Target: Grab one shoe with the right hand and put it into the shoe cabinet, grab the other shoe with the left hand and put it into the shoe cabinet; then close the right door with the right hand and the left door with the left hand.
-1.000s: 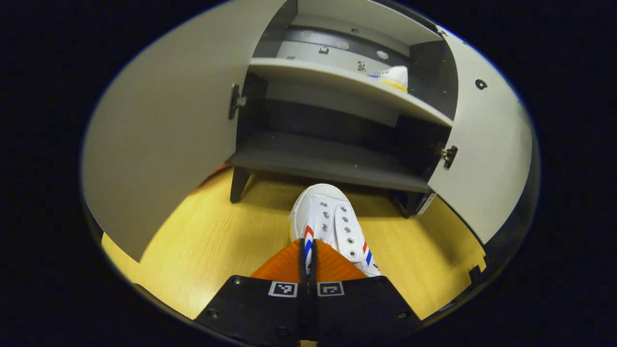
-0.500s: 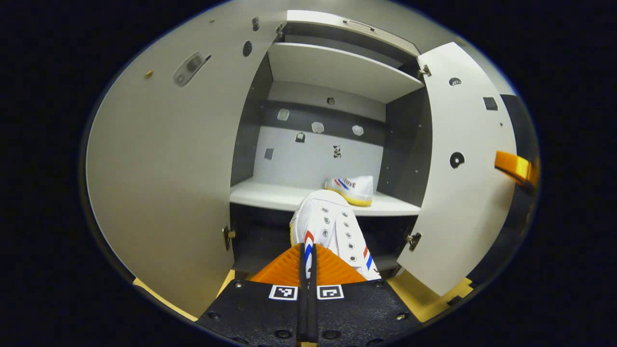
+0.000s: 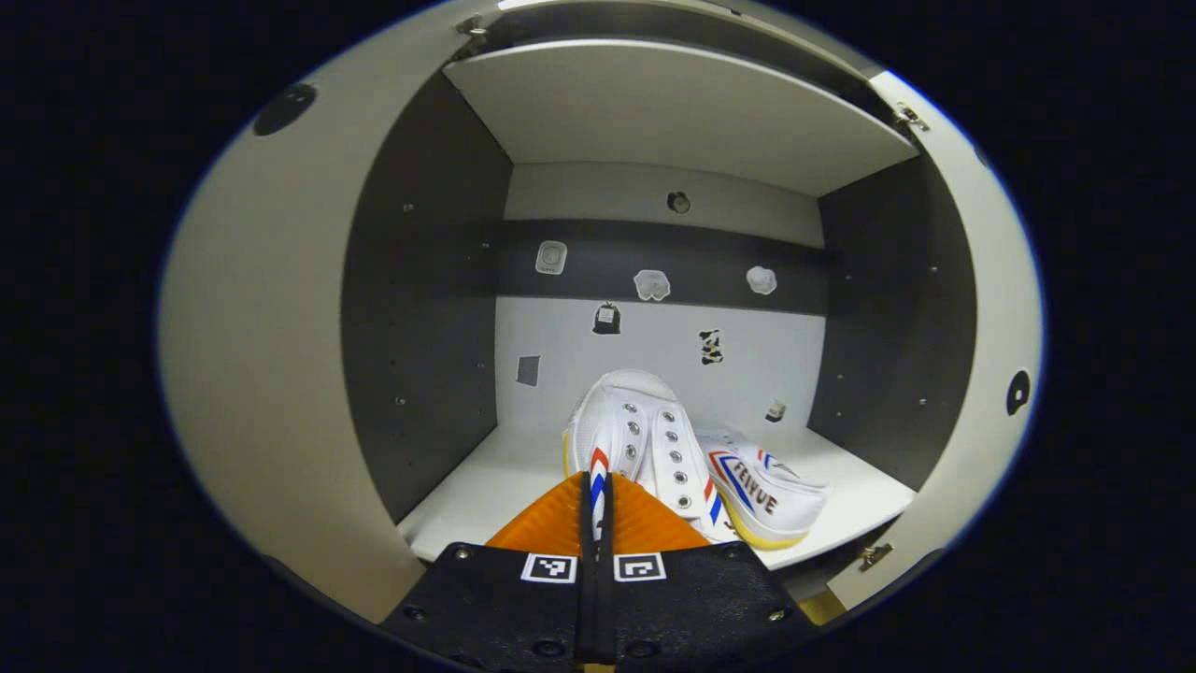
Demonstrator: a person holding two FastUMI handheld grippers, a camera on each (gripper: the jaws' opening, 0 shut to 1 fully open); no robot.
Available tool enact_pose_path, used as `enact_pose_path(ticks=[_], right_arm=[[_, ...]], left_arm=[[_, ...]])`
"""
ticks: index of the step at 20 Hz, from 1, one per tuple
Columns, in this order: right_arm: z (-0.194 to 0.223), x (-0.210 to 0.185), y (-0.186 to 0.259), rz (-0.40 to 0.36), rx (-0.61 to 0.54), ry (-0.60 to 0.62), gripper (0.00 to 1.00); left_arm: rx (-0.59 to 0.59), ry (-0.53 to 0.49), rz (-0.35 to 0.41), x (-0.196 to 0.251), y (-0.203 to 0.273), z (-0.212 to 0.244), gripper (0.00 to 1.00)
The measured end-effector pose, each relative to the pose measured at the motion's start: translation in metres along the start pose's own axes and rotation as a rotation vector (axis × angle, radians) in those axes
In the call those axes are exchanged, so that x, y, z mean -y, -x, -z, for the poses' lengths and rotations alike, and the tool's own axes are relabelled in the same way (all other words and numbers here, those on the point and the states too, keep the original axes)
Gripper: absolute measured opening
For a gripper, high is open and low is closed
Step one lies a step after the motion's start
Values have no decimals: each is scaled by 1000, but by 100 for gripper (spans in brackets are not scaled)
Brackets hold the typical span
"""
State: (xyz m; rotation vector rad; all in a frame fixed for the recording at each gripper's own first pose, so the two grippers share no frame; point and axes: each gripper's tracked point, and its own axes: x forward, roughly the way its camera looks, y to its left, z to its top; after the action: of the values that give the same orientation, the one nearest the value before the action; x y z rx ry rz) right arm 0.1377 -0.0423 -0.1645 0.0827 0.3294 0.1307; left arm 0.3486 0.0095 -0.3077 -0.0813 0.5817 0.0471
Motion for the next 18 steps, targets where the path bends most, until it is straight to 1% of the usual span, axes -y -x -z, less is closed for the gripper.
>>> enact_pose_path(ticks=[1,2,3,4,5,6,7,9,10,13,14,15,16,18], right_arm=[[2,-1,3,-7,-5,13,31],[4,-2,4,-9,-8,27,30],[6,-3,7,-12,-10,38,31],[8,-4,8,-14,-14,47,31],[10,-4,9,-15,-18,53,30],[12,-4,10,-16,-21,55,31],[13,-5,12,-19,-23,56,31],[13,-7,12,-23,-25,49,31],[13,-7,11,-25,-26,45,31],[10,-8,13,-18,-29,43,31],[8,-8,15,-14,-27,42,31],[4,-9,18,-10,-22,42,31],[0,-10,22,-6,-17,41,31],[-8,-7,30,15,2,46,33]], left_arm=[[-23,-20,-11,0,-12,2,0],[-38,-39,-12,2,-24,5,3],[-47,-72,-5,5,-29,4,7],[-9,-111,-31,-1,-35,-6,17],[35,-123,-30,-1,-39,-15,16],[61,-121,-23,5,-35,-23,13],[80,-116,-16,9,-31,-29,17],[92,-104,-5,9,-20,-34,34],[100,-87,1,8,-12,-36,31],[121,-48,11,4,15,-40,31],[124,-47,5,-2,28,-39,34],[126,-44,0,-7,41,-38,35],[128,-35,6,-8,53,-36,35],[128,8,43,-5,83,-31,35]])
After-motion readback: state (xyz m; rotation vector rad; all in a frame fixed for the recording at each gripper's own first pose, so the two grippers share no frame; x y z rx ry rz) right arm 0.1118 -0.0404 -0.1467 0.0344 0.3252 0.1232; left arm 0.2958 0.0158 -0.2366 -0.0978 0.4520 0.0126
